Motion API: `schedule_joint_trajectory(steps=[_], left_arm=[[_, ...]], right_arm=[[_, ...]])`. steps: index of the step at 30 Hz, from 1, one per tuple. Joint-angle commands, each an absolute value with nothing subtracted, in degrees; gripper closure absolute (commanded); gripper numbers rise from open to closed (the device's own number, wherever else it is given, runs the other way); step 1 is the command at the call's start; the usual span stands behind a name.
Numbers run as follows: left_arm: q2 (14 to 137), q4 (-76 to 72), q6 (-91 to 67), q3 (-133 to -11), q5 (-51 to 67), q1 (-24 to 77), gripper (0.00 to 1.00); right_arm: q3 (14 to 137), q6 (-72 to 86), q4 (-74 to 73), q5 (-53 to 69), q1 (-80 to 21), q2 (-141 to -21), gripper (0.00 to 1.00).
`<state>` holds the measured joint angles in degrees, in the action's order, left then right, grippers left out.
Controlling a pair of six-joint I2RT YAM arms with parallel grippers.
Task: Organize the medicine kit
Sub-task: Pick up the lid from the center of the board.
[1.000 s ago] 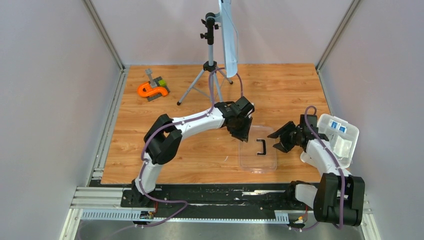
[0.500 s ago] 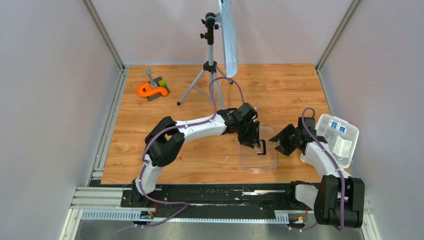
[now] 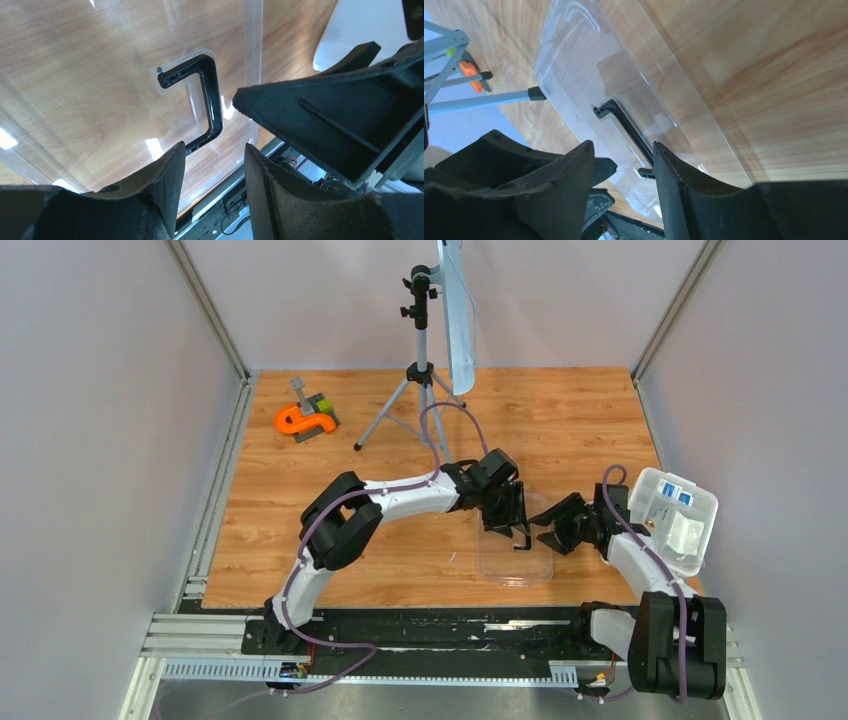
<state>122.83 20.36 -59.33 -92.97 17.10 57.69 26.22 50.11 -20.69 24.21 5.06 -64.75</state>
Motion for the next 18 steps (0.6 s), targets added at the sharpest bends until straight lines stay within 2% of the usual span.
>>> schedule_joint_trajectory(steps=[1, 4, 12, 18], left_arm=[[123.09, 20.14, -61.79, -94.10, 15.39, 57.92, 0.46], [122.60, 20.58, -61.40, -93.96, 15.01, 57.86, 0.46], [121.22, 20.98, -60.27, -93.78, 14.22, 57.90, 0.46], [121.84, 20.29, -60.29, -94.39, 15.22, 57.93, 0.45]], right_arm=[[22.59, 54.14, -20.79, 25.08, 5.01, -62.91, 0.49], [23.47, 53.57, -21.94, 23.46, 5.02, -60.64, 0.49], [30.02, 45.58, -31.18, 7.19, 6.39, -57.57, 0.48], [26.69, 46.33, -30.35, 10.22, 6.78, -58.71, 0.48]])
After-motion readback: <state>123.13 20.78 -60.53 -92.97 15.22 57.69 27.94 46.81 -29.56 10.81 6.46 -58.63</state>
